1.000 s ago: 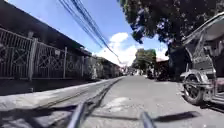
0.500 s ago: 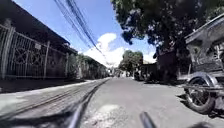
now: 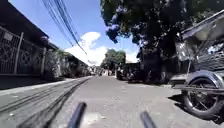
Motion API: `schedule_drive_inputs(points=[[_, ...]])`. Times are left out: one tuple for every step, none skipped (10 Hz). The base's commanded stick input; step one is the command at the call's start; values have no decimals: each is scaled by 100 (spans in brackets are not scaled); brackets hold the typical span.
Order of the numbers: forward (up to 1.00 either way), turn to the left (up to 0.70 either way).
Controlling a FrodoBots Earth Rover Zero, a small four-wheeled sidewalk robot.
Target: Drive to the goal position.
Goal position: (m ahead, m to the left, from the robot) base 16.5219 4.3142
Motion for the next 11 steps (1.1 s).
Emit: schedule_drive_inputs(points=[[100,0],[100,0],[100,7],[100,10],[100,6],[100,3],[100,1],[100,-13],[100,-40],[100,-40],[100,-40]])
